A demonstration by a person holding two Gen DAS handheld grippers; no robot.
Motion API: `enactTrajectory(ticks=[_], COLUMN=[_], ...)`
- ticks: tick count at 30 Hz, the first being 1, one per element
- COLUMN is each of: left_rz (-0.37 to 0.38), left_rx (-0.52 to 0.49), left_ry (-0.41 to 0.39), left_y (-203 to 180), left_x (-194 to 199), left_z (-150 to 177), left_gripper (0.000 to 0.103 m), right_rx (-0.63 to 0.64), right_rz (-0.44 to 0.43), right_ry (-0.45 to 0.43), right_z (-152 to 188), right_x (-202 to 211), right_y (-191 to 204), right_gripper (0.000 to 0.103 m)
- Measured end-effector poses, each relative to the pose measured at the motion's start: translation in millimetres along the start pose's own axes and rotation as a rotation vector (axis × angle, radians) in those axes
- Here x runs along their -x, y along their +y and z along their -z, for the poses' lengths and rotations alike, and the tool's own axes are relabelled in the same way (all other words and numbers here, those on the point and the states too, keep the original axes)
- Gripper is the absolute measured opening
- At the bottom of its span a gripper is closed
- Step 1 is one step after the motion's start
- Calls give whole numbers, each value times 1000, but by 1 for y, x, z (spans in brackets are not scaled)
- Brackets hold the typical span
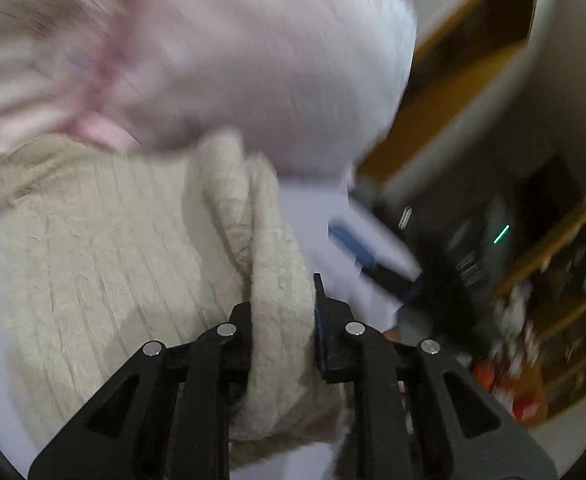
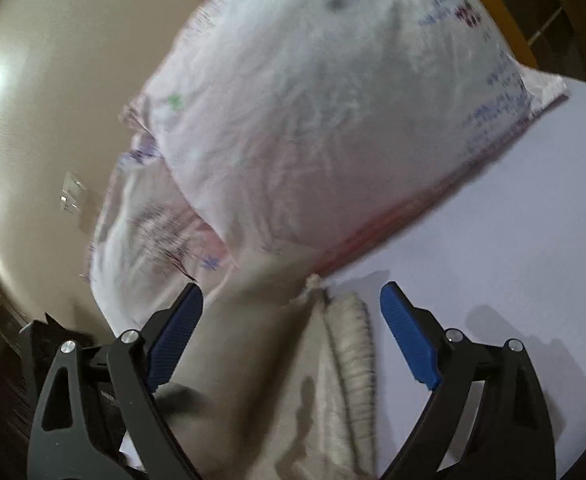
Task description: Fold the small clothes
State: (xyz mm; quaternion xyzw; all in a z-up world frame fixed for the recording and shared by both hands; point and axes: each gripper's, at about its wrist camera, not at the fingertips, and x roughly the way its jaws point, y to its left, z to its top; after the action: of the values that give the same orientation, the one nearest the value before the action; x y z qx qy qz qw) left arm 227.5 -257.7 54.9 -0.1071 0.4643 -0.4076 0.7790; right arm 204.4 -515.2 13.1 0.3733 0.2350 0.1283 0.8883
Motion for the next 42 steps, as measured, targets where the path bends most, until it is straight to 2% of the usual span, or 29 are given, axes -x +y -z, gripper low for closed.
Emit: enactTrajectory(ticks=[1,2,4,5,6,8,10,11,12,13,15,18,19,20,22,23,25,26,27,29,31,32,33,35,36,37,40,41,42], left_rz=[2,19,73,111,121,34,-104,-197,-249,-268,-281,-280,-272,-259,-267,-257,-238,-212,-177,-114,-127,-175,-224,-361,-372,-367,-377,-356,-347], left_rx=[9,9,-8,5,22,82,109,142,186,225,241,220,215,215,211,219,224,217,211,161,73,16,-4,5,29,45,2,-33,-60], left_ry=[44,32,-36,-99,-154,-286,-294,-254,-202,-147,-81,-84,-81,-73,-71,-71,-87,-101,-110,-125,-167,-189,-189,-159,-156,-180,-283,-303,-309], left_y=[-2,-4,-2,4,11,35,55,71,86,96,105,103,100,99,95,94,98,100,104,105,103,106,109,124,130,130,107,93,82], left_x=[-13,-11,14,38,54,96,108,106,98,86,68,58,55,49,45,46,49,57,67,88,113,130,133,138,142,149,178,182,180], left_z=[1,3,4,5,6,12,15,15,18,21,30,36,35,26,27,32,35,36,38,39,46,53,55,63,68,73,90,96,99], left_gripper=[20,22,24,29,48,76,76,76,76,76,76,77,77,79,81,80,65,46,40,36,37,39,42,44,45,45,45,48,51], right_rx=[-13,-27,-60,-67,-73,-89,-105,-105,-99,-92,-67,-31,-24,-19,16,20,-18,-20,-20,-24,-5,22,56,131,155,145,101,116,135], right_rz=[5,6,-1,-1,4,10,14,22,35,53,74,76,68,56,67,60,8,-10,-45,-174,-265,-280,-252,-138,-57,-35,-52,-85,-87], right_ry=[27,55,122,148,178,251,324,357,376,392,399,400,406,420,432,439,435,425,409,398,417,443,473,541,548,521,349,323,335], right_z=[-1,-1,-1,-1,1,5,10,14,16,19,22,28,30,32,38,39,42,42,43,47,54,61,67,79,81,78,61,61,64], right_x=[-3,-6,-14,-17,-21,-31,-43,-49,-52,-55,-57,-57,-59,-61,-63,-64,-63,-62,-59,-56,-59,-67,-75,-91,-92,-84,-42,-30,-28], right_y=[-3,-6,-11,-12,-13,-15,-14,-13,-13,-12,-8,-3,-1,0,5,5,2,4,8,19,33,42,49,59,60,59,60,67,73], right_gripper=[90,91,93,94,94,95,95,95,95,95,96,96,92,83,63,46,39,38,37,35,34,36,42,51,57,59,62,61,59])
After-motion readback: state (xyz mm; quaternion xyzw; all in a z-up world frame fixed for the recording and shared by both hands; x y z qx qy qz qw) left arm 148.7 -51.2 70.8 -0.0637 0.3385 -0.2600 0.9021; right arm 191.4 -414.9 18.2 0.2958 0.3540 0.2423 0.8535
